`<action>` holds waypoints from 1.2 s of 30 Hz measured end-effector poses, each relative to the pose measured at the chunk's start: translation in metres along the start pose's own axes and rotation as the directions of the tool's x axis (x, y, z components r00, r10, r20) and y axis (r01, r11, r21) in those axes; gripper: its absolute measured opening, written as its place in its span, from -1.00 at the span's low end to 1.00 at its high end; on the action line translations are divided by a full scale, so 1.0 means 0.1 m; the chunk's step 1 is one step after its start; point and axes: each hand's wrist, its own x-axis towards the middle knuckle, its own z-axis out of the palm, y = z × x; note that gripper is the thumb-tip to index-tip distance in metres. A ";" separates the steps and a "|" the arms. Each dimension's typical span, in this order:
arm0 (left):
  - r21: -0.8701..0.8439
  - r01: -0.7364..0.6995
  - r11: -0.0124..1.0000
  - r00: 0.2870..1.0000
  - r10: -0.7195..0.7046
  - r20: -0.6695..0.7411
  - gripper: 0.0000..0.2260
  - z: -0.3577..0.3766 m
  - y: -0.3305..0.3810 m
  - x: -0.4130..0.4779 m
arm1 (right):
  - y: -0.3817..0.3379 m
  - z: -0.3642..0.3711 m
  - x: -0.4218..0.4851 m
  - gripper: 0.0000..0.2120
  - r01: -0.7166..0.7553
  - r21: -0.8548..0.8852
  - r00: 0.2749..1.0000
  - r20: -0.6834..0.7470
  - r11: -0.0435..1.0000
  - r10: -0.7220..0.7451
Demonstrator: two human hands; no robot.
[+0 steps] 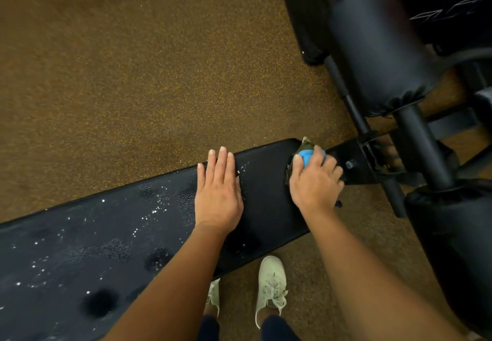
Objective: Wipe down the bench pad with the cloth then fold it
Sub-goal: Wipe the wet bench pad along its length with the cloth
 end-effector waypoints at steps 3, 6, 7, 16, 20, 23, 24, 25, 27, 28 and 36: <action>-0.004 0.018 1.000 1.000 -0.018 -0.003 -0.50 -0.02 -0.01 0.00 | -0.23 -0.02 0.20 -0.47 0.012 0.019 1.000 0.005 1.000 -0.012; -0.005 0.023 1.000 1.000 -0.023 -0.012 -0.50 -0.01 -0.04 -0.01 | -0.32 -0.02 0.32 -0.49 0.146 -0.028 0.989 0.005 0.989 -0.146; -0.006 0.025 1.000 1.000 -0.026 -0.009 -0.50 -0.01 -0.05 -0.02 | -0.28 -0.02 0.31 -0.48 0.165 -0.031 0.986 0.001 0.986 -0.165; -0.007 0.060 0.998 0.998 -0.060 -0.016 -0.48 -0.03 -0.09 -0.03 | -0.28 -0.03 0.29 -0.50 0.050 -0.008 0.999 -0.004 0.999 -0.050; 0.025 0.065 0.998 0.998 -0.065 -0.015 -0.47 -0.03 -0.12 -0.06 | -0.35 0.01 0.36 -0.51 0.232 -0.083 0.971 -0.031 0.969 -0.235; 0.028 0.072 0.997 0.997 -0.072 -0.010 -0.47 -0.04 -0.12 -0.07 | -0.15 0.08 0.18 -0.49 0.264 -0.064 0.958 -0.100 0.962 -0.269; 0.025 0.076 0.997 0.997 -0.076 -0.008 -0.47 -0.04 -0.12 -0.06 | -0.11 0.09 0.13 -0.49 0.247 -0.050 0.962 -0.106 0.968 -0.251; 0.021 0.082 0.996 0.997 -0.081 -0.007 -0.47 -0.05 -0.12 -0.06 | -0.11 0.11 0.13 -0.49 0.229 -0.039 0.967 -0.103 0.973 -0.232; 0.019 0.092 0.996 0.996 -0.091 -0.012 -0.47 -0.05 -0.14 -0.07 | -0.20 0.11 0.19 -0.51 0.253 -0.044 0.960 -0.110 0.966 -0.257; 0.022 0.094 0.995 0.995 -0.094 -0.016 -0.47 -0.06 -0.16 -0.08 | -0.29 0.11 0.23 -0.53 0.303 -0.056 0.944 -0.114 0.951 -0.308; 0.017 0.133 0.991 0.991 -0.133 -0.022 -0.47 -0.06 -0.21 -0.11 | -0.45 0.07 0.27 -0.53 0.739 -0.163 0.660 -0.021 0.654 -0.751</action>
